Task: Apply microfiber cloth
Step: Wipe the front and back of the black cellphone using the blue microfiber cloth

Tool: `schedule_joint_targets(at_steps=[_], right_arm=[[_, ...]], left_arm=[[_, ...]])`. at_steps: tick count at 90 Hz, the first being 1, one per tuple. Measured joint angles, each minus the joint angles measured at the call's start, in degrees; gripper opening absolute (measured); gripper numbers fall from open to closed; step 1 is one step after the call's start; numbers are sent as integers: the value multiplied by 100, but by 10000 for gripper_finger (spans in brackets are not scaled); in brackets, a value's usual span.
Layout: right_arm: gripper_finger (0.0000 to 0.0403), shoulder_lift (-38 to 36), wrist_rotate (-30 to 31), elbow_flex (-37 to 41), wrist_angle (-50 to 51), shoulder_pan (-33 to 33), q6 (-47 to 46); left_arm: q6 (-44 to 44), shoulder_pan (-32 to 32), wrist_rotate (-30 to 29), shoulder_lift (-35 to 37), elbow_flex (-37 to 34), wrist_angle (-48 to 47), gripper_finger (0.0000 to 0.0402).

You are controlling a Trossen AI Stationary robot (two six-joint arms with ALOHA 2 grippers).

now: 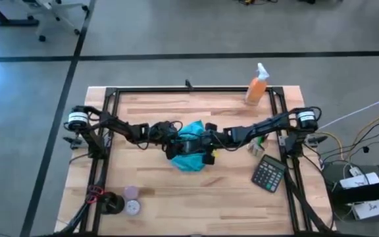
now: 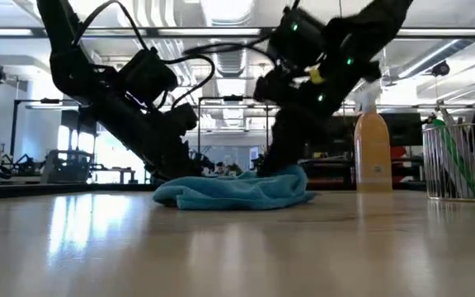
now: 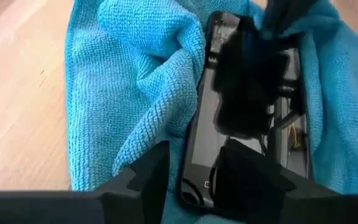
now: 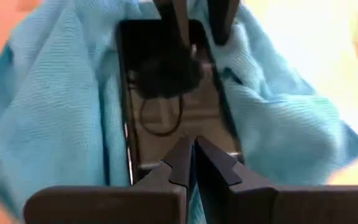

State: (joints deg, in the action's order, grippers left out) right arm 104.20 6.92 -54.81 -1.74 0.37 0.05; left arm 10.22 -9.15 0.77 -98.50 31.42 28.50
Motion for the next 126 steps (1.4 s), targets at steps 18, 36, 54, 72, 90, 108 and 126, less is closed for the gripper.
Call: schedule_joint_targets(at_steps=[18,36,54,72,90,108,126], right_arm=[[0,524,-140,-8,-1149,4,-40],[0,597,109,-10,-1273,36,-59],[0,-185,13,5,-448,-140,301],[19,-741,-698,14,317,-634,13],[107,-289,-446,62,469,-1007,-629],[172,366,347,57,-192,-1013,-767],[114,675,474,-142,-251,-1000,-803]], left_arm=[[2,2,1,-9,-9,138,138],[9,2,4,-4,-7,132,133],[-42,0,1,11,-4,102,126],[-226,-7,-165,20,0,57,118],[-267,-26,-297,24,0,44,111],[-369,-12,-241,22,-2,41,107],[-376,-11,-198,24,-2,-57,109]])
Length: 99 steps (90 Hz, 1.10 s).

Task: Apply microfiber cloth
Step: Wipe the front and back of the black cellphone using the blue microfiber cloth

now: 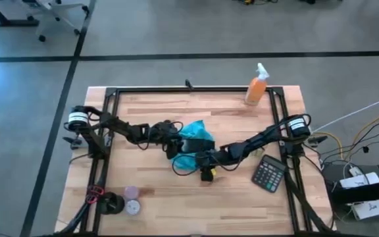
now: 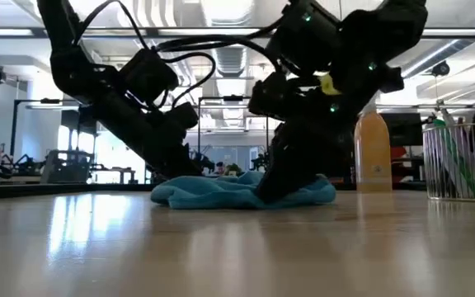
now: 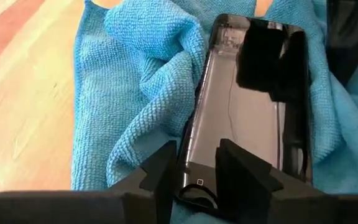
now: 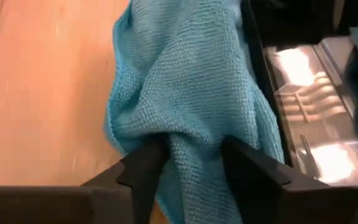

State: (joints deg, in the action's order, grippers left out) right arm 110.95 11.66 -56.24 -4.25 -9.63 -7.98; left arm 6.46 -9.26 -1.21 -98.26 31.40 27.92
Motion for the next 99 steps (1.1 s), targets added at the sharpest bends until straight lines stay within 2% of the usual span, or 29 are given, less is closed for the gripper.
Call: schedule_joint_targets(at_steps=[9,14,35,44,59,67,85,94,99], right_arm=[[33,-14,42,-34,75,2,10],[13,-113,42,-119,333,7,71],[2,-780,770,-593,1329,259,766],[1,-742,707,-530,1423,542,866],[0,-423,636,-329,1143,912,801],[0,-176,669,-260,562,946,798],[0,145,449,-258,-320,577,753],[0,110,295,-252,-285,228,612],[0,102,509,-220,-72,66,493]], left_arm=[[1,0,14,-2,-2,-5,107],[1,5,26,-2,-1,-19,105],[0,22,56,-2,-17,-95,101],[1,30,61,-2,-20,-91,105],[4,71,49,-2,-31,-66,110],[102,75,48,-2,-37,-31,109],[171,87,46,0,-35,-48,100],[173,88,50,7,-35,-60,100],[175,87,53,11,-33,-81,102]])
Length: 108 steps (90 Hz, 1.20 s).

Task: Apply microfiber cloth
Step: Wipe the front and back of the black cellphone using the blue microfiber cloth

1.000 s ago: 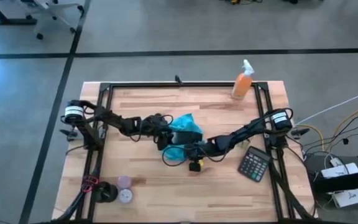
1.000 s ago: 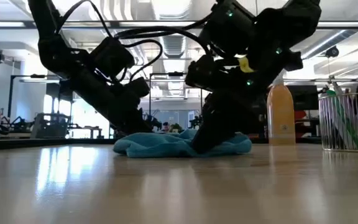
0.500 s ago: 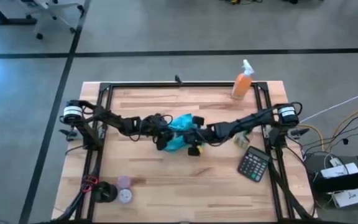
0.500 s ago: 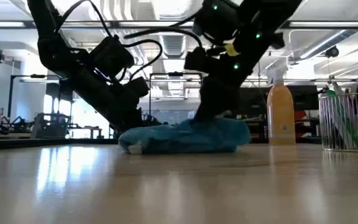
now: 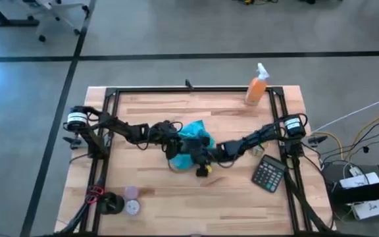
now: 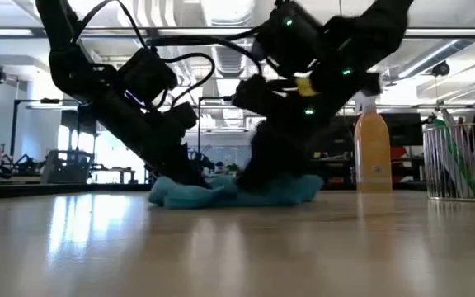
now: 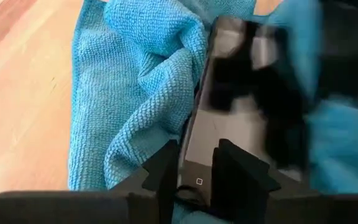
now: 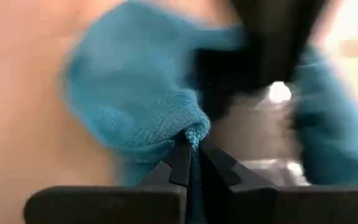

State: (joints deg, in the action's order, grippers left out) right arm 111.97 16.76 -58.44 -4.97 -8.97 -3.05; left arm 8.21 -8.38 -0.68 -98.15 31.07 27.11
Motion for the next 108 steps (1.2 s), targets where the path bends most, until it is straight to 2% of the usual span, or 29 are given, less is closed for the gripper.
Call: schedule_joint_targets(at_steps=[11,27,38,47,60,84,98,108], right_arm=[[0,-130,732,13,577,-178,-365],[0,-428,1200,45,808,-375,-640],[0,-642,2061,50,1184,-431,-821],[0,-695,2506,169,1462,-350,-1014],[0,-465,2896,392,761,-218,-1042],[0,382,3022,348,-766,30,-379],[0,754,2978,139,-1719,50,28],[0,930,2528,61,-2409,60,268]], left_arm=[[0,2,7,0,-1,-11,107],[-9,4,12,0,-2,-21,108],[-15,9,13,0,-2,-18,102],[-9,35,10,0,-2,-13,100],[3,97,96,-2,-9,31,105],[146,125,153,7,-9,78,101],[226,127,164,11,-11,123,100],[201,127,156,11,-13,166,105]])
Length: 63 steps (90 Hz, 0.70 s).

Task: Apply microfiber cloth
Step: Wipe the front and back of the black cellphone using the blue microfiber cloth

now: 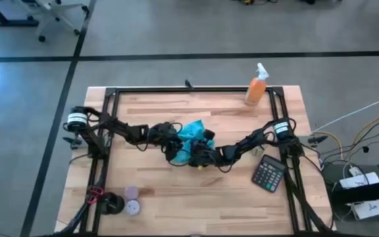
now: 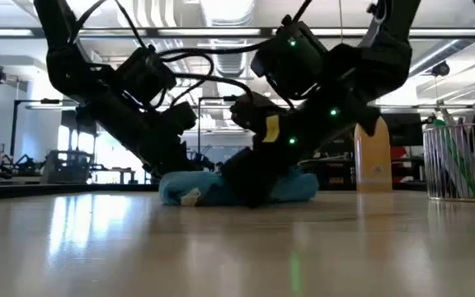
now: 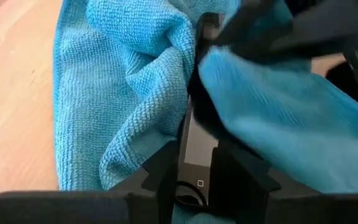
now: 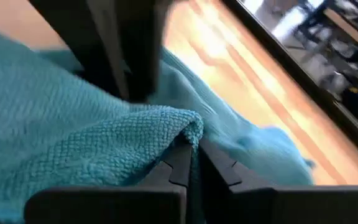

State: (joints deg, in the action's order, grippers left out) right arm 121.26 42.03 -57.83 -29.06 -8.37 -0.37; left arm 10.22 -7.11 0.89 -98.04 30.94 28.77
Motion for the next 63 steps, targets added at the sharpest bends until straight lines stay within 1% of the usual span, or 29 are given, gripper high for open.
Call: schedule_joint_targets(at_steps=[12,24,31,34,41,53,63], right_arm=[[0,58,-397,-34,-62,-100,-153],[0,-49,-432,-23,350,-469,-495],[0,-191,-241,-17,922,-757,-810],[0,-265,-26,-2,1169,-872,-1034],[0,-520,216,9,1956,-1098,-1314],[0,-1065,179,8,3136,-1404,-2059],[0,-1454,37,7,4049,-1468,-2572]], left_arm=[[-4,-3,-52,36,5,-55,110],[-22,-15,-150,70,10,-201,106],[-74,-17,-184,82,11,-228,101],[-84,-20,-190,104,11,-250,100],[-150,-22,-212,150,4,-310,100],[-316,-28,-254,277,-7,-401,104],[-482,-28,-274,389,-7,-492,104]])
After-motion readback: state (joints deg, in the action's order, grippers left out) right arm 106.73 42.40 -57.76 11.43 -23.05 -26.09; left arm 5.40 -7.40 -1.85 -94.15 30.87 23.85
